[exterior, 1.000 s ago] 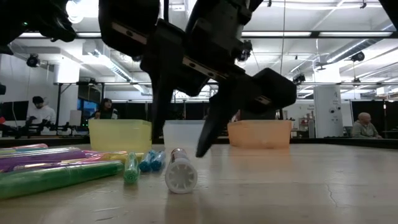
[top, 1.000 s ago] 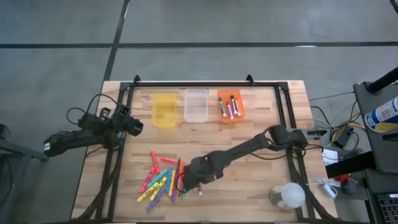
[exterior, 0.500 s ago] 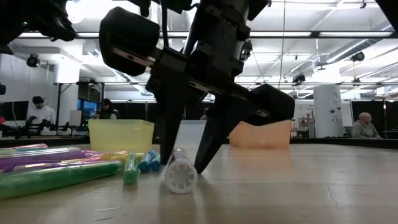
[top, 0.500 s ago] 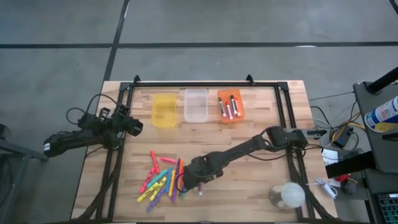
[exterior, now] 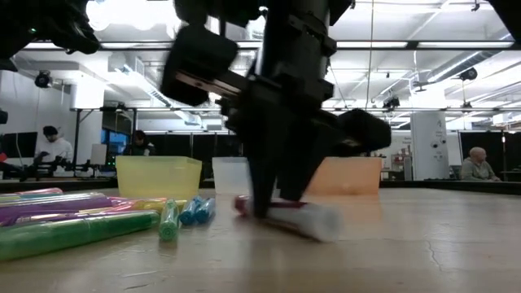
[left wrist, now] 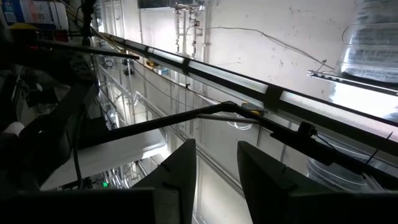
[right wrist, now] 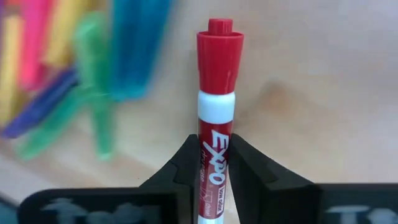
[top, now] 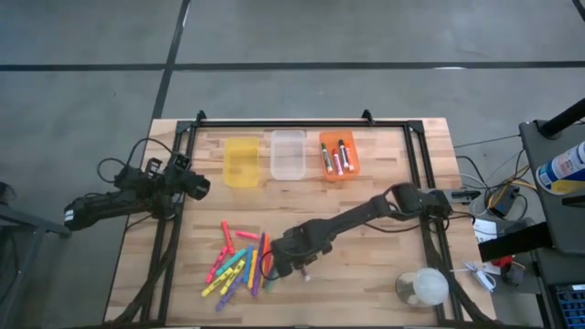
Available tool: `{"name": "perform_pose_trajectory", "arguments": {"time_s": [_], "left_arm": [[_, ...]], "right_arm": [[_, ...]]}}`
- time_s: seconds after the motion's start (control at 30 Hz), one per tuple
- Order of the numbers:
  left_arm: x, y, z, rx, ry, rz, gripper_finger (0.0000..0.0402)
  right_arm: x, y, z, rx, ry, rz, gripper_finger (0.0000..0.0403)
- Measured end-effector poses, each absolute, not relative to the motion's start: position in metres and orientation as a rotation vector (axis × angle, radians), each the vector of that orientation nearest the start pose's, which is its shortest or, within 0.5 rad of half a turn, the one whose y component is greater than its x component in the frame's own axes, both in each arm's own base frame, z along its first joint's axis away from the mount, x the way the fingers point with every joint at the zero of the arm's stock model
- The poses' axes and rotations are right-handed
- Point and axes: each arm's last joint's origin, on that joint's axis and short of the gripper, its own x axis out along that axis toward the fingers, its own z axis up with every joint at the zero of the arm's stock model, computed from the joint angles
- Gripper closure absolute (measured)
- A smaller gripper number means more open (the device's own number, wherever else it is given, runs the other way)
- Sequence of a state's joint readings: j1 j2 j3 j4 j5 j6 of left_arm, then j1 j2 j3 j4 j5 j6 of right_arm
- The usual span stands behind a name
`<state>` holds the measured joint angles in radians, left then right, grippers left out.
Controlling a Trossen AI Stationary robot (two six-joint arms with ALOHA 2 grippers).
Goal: Pick & Place Markers
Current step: Put the red marker pen into the orange bin
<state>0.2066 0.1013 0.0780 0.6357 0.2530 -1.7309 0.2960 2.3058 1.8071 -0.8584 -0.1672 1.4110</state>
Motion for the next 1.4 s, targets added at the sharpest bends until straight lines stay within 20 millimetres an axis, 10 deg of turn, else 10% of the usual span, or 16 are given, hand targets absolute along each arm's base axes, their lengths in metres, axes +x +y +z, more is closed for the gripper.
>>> {"name": "perform_pose_trajectory", "arguments": {"time_s": [0.4, 0.83, 1.4], "left_arm": [[0.082, 0.010, 0.239, -1.531, -0.392, -0.533, 0.0290], [0.082, 0.010, 0.240, -1.532, -0.402, -0.526, 0.0290], [0.082, 0.012, 0.240, -1.545, -0.447, -0.492, 0.0290]], "right_arm": [[0.410, 0.080, 0.201, 0.834, 1.389, -0.809, 0.0347], [0.366, -0.045, 0.264, 0.643, 1.181, -1.122, 0.0346], [0.316, -0.181, 0.249, 0.812, 1.104, -1.176, 0.0346]]}}
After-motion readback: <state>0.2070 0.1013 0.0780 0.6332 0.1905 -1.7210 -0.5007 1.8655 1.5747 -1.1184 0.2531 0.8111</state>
